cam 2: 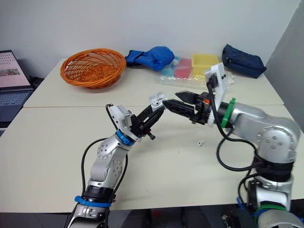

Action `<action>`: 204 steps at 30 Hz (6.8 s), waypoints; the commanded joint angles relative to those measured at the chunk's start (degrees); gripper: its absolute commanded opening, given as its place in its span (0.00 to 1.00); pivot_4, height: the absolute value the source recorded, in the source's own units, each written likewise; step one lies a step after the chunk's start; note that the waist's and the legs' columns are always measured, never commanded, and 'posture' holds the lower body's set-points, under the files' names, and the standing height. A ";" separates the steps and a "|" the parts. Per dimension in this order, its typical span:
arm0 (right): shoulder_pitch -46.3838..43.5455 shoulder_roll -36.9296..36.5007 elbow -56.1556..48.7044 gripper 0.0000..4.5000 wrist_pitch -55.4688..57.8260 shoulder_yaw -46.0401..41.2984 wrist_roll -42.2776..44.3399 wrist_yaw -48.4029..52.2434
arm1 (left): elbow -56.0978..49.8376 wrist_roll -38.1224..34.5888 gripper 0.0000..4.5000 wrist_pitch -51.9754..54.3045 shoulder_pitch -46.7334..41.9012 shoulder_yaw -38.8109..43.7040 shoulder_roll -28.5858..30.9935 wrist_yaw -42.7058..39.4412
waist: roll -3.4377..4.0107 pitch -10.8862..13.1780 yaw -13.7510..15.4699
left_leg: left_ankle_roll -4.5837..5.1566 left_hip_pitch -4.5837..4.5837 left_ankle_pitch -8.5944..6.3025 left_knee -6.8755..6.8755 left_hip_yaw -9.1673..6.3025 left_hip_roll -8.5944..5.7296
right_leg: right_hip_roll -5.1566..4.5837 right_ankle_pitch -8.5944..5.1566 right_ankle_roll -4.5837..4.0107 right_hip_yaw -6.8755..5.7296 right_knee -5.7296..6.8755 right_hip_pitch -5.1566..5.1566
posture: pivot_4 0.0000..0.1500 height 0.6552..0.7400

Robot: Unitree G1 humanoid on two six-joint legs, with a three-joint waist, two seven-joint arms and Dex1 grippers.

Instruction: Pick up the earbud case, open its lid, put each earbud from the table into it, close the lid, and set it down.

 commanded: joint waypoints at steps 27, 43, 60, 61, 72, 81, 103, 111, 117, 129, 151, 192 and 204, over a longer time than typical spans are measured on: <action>-4.58 -11.60 42.38 0.77 -64.35 36.25 -66.82 51.18 | -2.41 -1.20 0.17 -0.72 -0.52 0.64 1.34 -0.01 | -0.03 0.02 -0.05 | -0.01 0.30 0.00 0.04 0.27 0.00 | 0.05 0.04 0.01 0.09 0.14 0.07 | 1.00 1.00; -10.13 -9.42 35.47 0.77 -56.05 37.26 -72.99 59.13 | -0.66 -0.61 0.17 -3.94 1.67 2.01 1.83 -0.82 | -0.02 0.02 0.03 | -0.02 0.46 0.01 0.07 0.30 0.01 | 0.05 0.03 -0.03 0.12 0.36 0.10 | 1.00 1.00; -9.67 -1.04 46.66 0.77 -62.21 35.87 -73.70 54.16 | -0.71 -0.42 0.17 -3.83 1.29 2.00 1.82 -0.94 | -0.03 0.02 -0.37 | -0.02 1.06 0.01 0.06 0.33 0.06 | 0.10 0.05 -0.08 0.15 0.36 0.68 | 1.00 1.00; -9.52 -0.67 46.76 0.77 -62.36 35.31 -72.91 54.57 | -0.70 -0.41 0.17 -3.83 1.20 2.05 1.82 -0.88 | -0.03 0.02 -0.38 | -0.02 1.16 0.01 0.05 0.33 0.06 | 0.10 0.05 -0.09 0.14 0.36 0.76 | 1.00 1.00; -6.63 -2.95 55.59 0.77 -70.97 31.72 -69.26 55.76 | -2.24 -0.60 0.17 -3.10 2.18 1.61 1.91 -0.82 | -0.03 0.02 0.09 | -0.02 1.19 0.00 0.02 0.40 -0.01 | -0.01 0.04 -0.08 0.16 0.13 0.95 | 1.00 1.00; -8.58 -0.35 60.54 0.77 -72.05 31.51 -69.98 54.25 | -1.53 -0.72 0.17 -3.09 1.19 1.94 2.27 -0.98 | -0.03 0.02 -0.11 | -0.02 1.37 0.01 0.04 0.37 0.00 | 0.03 0.05 -0.09 0.16 0.33 1.02 | 1.00 1.00; -7.66 -1.09 59.50 0.10 -69.16 29.05 -68.34 53.59 | -1.81 -0.75 0.17 -2.71 1.00 1.57 1.75 -0.68 | -0.03 0.02 -0.14 | -0.02 1.58 0.01 0.02 0.49 0.02 | 0.03 0.06 -0.10 0.28 0.36 1.13 | 1.00 1.00; 16.25 -18.27 25.26 0.10 -46.08 11.39 -60.98 50.61 | -2.75 -0.97 0.17 -2.56 2.97 2.17 2.68 -0.75 | 0.01 0.03 1.18 | -0.07 1.12 -0.03 -0.05 0.29 -0.03 | -0.09 -0.08 -0.09 0.09 0.07 0.94 | 1.00 1.00; 32.41 -29.17 19.03 0.10 -43.23 1.70 -60.13 49.36 | -4.43 -1.51 0.17 -1.47 4.26 2.17 3.03 -0.75 | -0.04 0.06 0.60 | -0.12 1.12 -0.08 -0.05 0.33 -0.14 | -0.19 -0.23 0.00 0.10 -0.01 0.96 | 1.00 1.00; 30.49 -35.86 34.80 0.10 -59.69 11.41 -68.08 50.61 | -7.43 -1.42 0.17 -0.09 6.99 1.05 2.67 0.15 | -0.08 0.09 -0.63 | -0.11 1.50 -0.08 -0.04 0.32 -0.34 | -0.24 -0.29 -0.20 0.29 0.19 1.11 | 1.00 1.00; 28.87 -36.81 43.98 0.10 -73.90 15.44 -70.90 51.59 | -10.70 -1.57 0.17 2.68 7.95 0.51 3.15 1.41 | -0.08 0.09 -0.22 | -0.11 1.51 -0.08 -0.07 0.29 -0.35 | -0.27 -0.27 -0.12 0.21 0.19 1.18 | 1.00 1.00; 30.11 -36.58 43.60 0.19 -73.97 14.75 -70.88 51.26 | -10.99 -1.62 0.17 2.69 8.37 0.25 3.03 1.53 | -0.15 0.12 -0.31 | -0.11 1.81 -0.08 0.02 0.08 -0.63 | -0.41 -0.37 -0.29 0.29 0.07 1.65 | 1.00 1.00; 31.92 -37.27 39.52 0.38 -73.68 12.32 -67.30 52.11 | -10.97 -1.56 0.17 2.55 8.82 0.08 2.91 1.40 | -0.13 0.11 -0.26 | -0.11 1.81 -0.08 -0.02 0.05 -0.64 | -0.41 -0.37 -0.28 0.26 0.08 1.64 | 1.00 1.00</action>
